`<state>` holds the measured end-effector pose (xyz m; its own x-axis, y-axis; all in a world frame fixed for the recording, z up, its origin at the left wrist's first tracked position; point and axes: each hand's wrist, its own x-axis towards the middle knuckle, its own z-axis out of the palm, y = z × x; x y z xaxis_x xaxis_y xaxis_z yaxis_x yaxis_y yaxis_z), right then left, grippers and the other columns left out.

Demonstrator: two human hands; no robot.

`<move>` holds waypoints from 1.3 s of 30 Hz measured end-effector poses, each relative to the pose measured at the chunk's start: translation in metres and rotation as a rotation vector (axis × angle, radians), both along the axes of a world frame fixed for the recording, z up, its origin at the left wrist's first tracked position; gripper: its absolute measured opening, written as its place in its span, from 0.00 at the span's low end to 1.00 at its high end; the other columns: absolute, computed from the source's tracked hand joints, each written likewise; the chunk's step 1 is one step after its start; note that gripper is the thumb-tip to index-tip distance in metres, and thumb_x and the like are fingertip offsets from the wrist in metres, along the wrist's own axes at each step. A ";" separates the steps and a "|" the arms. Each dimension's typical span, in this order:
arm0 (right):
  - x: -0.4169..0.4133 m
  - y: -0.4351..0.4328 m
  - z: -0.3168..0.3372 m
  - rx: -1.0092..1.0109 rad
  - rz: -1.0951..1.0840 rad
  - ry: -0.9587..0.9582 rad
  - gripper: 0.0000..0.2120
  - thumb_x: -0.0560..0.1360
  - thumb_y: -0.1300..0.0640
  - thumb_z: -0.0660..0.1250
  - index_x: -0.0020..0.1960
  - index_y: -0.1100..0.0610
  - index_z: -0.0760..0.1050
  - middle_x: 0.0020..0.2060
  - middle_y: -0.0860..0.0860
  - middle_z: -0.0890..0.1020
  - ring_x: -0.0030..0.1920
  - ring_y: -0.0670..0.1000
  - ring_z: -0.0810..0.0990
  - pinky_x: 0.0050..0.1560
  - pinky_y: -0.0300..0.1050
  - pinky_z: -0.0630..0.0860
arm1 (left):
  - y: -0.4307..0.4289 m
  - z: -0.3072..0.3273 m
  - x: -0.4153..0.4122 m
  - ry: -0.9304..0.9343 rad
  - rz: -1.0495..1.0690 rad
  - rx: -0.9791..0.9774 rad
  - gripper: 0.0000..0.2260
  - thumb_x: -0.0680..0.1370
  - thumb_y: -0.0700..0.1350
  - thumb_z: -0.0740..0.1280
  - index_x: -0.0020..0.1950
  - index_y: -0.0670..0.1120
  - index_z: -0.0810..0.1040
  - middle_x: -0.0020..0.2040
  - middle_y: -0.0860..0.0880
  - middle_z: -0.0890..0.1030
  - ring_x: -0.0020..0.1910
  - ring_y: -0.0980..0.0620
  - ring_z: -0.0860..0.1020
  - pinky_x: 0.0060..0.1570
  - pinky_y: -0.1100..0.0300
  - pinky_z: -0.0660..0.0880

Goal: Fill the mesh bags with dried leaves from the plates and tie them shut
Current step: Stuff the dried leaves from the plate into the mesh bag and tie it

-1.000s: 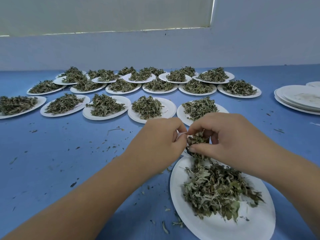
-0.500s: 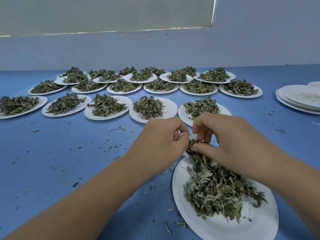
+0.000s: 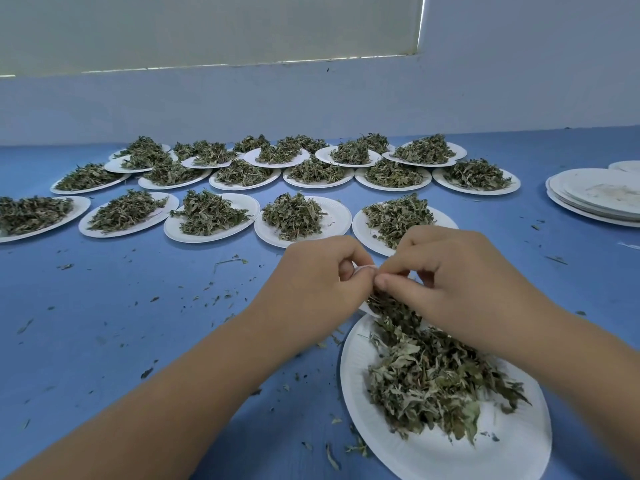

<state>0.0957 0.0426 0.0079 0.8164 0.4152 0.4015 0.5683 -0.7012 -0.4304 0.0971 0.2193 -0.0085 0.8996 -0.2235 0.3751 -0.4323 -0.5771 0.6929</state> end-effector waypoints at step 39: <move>-0.011 0.003 0.005 -0.087 -0.132 0.244 0.14 0.69 0.55 0.70 0.44 0.44 0.65 0.44 0.40 0.71 0.38 0.43 0.74 0.32 0.34 0.68 | -0.001 0.002 0.000 0.081 0.067 -0.075 0.08 0.76 0.44 0.69 0.37 0.51 0.78 0.25 0.56 0.70 0.22 0.61 0.66 0.26 0.74 0.62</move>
